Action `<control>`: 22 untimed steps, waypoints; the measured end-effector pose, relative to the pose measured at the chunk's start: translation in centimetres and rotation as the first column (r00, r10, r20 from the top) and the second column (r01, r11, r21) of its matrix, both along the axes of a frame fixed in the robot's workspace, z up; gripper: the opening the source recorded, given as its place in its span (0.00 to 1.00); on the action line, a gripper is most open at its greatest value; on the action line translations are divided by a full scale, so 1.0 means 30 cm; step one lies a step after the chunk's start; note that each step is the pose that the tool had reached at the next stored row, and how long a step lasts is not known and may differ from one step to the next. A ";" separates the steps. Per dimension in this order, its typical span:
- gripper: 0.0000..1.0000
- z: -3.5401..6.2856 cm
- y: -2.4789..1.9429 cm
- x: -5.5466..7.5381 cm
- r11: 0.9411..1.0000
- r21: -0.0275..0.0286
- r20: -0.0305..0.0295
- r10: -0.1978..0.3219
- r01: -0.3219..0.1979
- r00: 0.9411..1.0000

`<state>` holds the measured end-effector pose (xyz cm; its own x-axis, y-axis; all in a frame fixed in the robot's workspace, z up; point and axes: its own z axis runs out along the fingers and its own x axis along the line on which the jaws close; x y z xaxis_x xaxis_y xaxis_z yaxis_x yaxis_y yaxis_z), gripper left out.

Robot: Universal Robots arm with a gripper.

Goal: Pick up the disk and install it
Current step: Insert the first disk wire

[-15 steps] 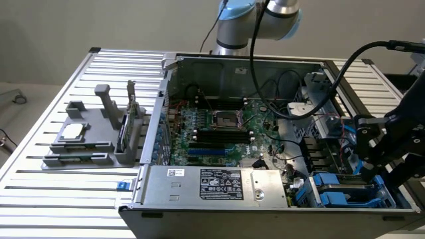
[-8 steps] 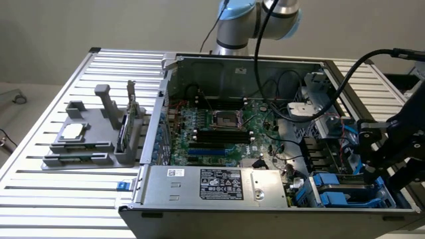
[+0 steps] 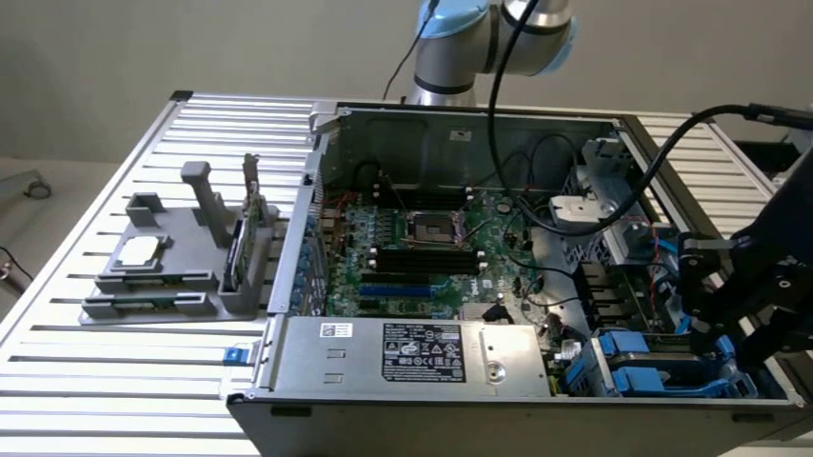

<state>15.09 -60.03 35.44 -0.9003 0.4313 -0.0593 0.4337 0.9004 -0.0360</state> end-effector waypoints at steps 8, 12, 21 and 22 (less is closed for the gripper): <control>0.23 -0.007 0.005 0.006 0.998 0.000 0.000 -0.061 0.061 0.998; 0.23 -0.008 0.008 0.011 0.996 0.000 0.000 -0.087 0.087 0.996; 0.23 -0.009 0.022 0.026 0.992 0.000 0.001 -0.125 0.125 0.992; 0.23 -0.009 0.024 0.028 0.992 0.000 0.001 -0.128 0.128 0.992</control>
